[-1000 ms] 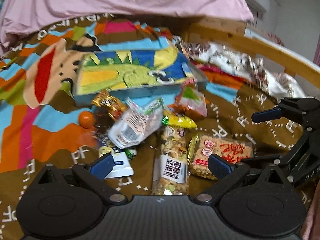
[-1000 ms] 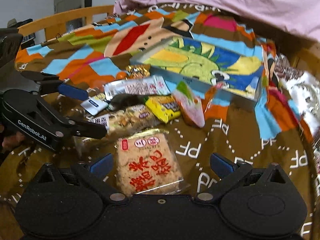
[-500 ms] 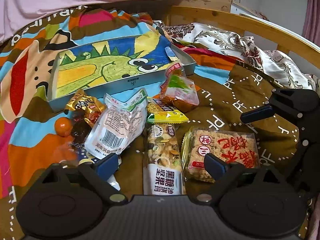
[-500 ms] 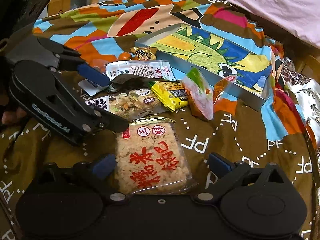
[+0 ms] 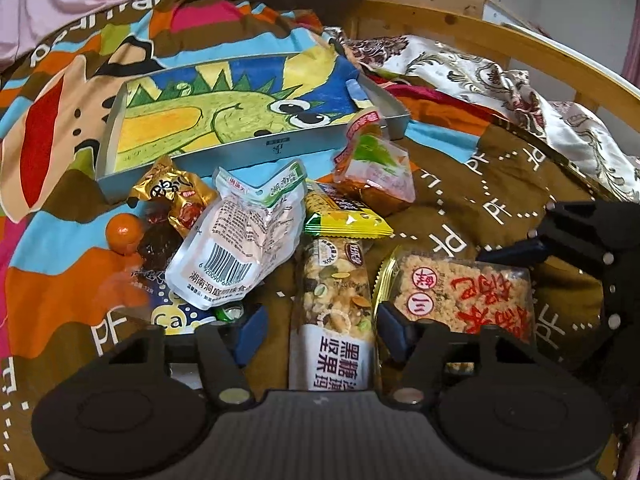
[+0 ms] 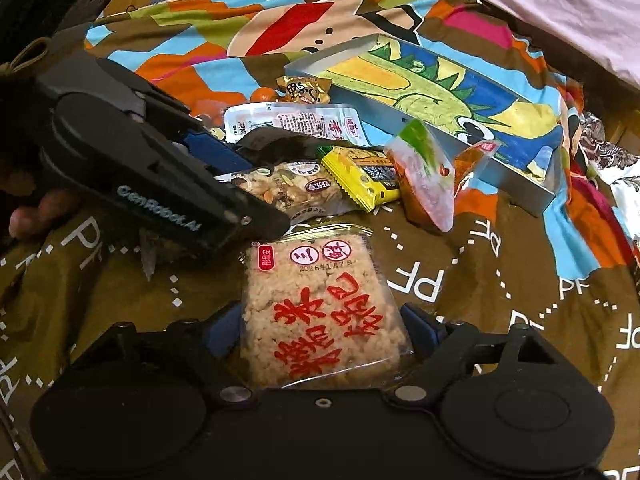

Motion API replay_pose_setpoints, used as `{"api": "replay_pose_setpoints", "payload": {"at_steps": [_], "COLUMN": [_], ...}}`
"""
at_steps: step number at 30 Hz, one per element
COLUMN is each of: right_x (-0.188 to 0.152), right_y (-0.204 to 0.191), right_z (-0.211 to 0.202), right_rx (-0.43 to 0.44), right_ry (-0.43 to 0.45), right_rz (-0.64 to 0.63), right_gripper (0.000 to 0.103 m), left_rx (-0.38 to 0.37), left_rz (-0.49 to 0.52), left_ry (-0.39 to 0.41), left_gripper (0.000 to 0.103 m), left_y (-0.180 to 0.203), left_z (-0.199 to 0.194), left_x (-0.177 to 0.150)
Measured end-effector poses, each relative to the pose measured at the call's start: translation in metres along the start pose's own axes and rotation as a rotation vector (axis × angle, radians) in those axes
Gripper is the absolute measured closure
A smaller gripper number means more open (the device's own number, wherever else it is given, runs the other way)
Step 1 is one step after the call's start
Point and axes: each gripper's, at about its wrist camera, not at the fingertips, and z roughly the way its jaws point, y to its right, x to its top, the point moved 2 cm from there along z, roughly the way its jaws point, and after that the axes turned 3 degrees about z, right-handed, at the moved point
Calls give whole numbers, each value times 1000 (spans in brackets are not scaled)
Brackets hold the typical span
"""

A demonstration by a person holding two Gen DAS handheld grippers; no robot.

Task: Organize snacks
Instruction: 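Close the right tool on the rice-cracker bag while the left tool grasps the nut bar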

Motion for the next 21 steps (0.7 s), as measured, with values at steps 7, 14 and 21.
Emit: {"api": "replay_pose_setpoints", "payload": {"at_steps": [7, 14, 21], "right_x": [0, 1, 2], "right_y": [0, -8, -17], "right_z": [0, -10, -30], "right_rx": [11, -76, -210], "right_ry": [15, 59, 165], "right_rz": [6, -83, -181], "right_gripper": [25, 26, 26], "left_rx": [40, 61, 38], "left_rz": [36, 7, -95], "left_ry": [-36, -43, -39], "left_gripper": [60, 62, 62], "left_y": [10, 17, 17], "left_z": [11, 1, -24], "left_x": [5, 0, -12]}}
